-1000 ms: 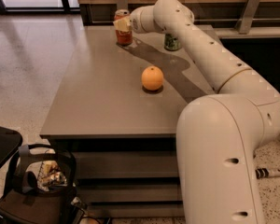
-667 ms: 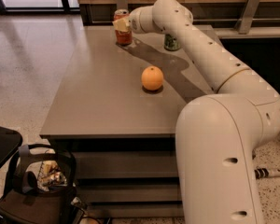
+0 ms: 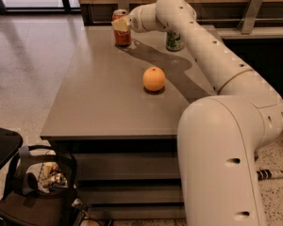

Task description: Pick coke can

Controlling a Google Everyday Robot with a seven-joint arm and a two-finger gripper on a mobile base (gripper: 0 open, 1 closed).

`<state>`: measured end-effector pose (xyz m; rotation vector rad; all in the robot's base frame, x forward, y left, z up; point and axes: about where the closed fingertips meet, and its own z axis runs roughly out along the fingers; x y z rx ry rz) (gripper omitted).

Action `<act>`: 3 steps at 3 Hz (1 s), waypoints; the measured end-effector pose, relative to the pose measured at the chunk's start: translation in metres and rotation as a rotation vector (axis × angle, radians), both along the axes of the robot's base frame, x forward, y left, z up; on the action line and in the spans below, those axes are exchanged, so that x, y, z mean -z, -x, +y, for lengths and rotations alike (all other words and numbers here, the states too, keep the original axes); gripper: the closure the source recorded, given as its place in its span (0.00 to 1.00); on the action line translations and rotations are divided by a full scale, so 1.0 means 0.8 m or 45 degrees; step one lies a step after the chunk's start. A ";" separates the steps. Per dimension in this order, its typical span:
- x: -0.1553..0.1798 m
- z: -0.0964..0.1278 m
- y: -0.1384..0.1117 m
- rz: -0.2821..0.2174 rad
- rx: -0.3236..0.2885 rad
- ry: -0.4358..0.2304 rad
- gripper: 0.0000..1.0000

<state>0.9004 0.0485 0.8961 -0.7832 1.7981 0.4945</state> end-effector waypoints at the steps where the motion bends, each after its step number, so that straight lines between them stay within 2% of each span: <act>1: -0.035 -0.001 0.026 0.023 -0.131 -0.004 1.00; 3: -0.110 -0.008 0.090 0.021 -0.349 0.063 1.00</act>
Offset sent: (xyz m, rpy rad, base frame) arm -0.0551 -0.0204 0.1084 -0.0463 0.0107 0.2742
